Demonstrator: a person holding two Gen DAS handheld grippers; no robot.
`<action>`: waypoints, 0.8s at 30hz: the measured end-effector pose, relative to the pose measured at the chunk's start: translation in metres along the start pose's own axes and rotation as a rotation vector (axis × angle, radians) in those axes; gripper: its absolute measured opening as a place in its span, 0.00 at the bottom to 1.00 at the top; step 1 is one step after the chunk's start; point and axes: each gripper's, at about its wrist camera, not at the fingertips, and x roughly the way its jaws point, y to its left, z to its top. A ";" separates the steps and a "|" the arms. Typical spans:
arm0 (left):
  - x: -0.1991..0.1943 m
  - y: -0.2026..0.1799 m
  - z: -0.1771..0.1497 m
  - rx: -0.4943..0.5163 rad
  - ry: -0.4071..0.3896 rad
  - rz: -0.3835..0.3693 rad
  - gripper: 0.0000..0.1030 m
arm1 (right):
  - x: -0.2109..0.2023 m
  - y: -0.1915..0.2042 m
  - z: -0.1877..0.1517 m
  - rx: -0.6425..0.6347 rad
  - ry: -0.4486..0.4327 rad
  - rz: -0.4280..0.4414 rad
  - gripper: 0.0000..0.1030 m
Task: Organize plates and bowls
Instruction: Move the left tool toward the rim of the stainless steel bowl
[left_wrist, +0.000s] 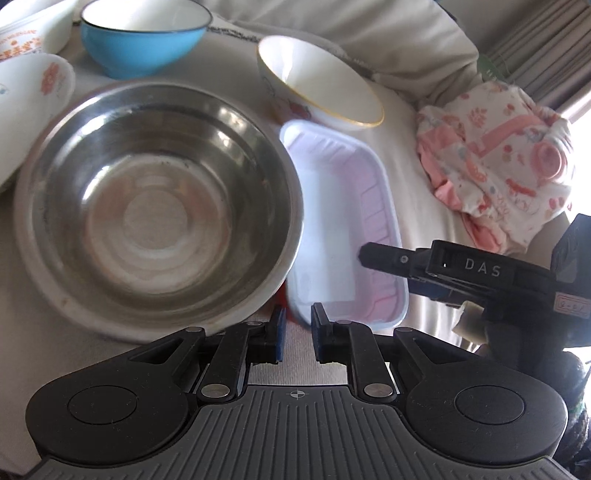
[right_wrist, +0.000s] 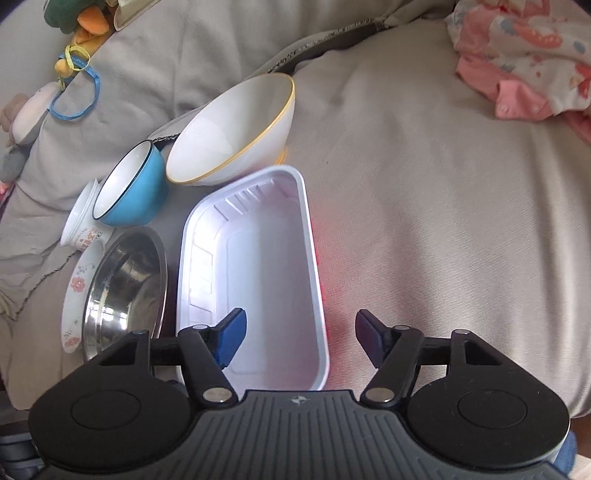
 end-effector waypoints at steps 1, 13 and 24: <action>0.001 -0.003 0.001 0.014 -0.009 0.005 0.17 | 0.003 -0.003 0.000 0.011 0.009 0.026 0.64; 0.039 -0.044 0.021 0.137 0.011 -0.076 0.20 | -0.013 -0.032 0.006 0.089 -0.052 -0.025 0.67; -0.086 0.018 0.021 0.189 -0.209 -0.057 0.20 | -0.055 0.048 0.019 -0.189 -0.255 -0.191 0.81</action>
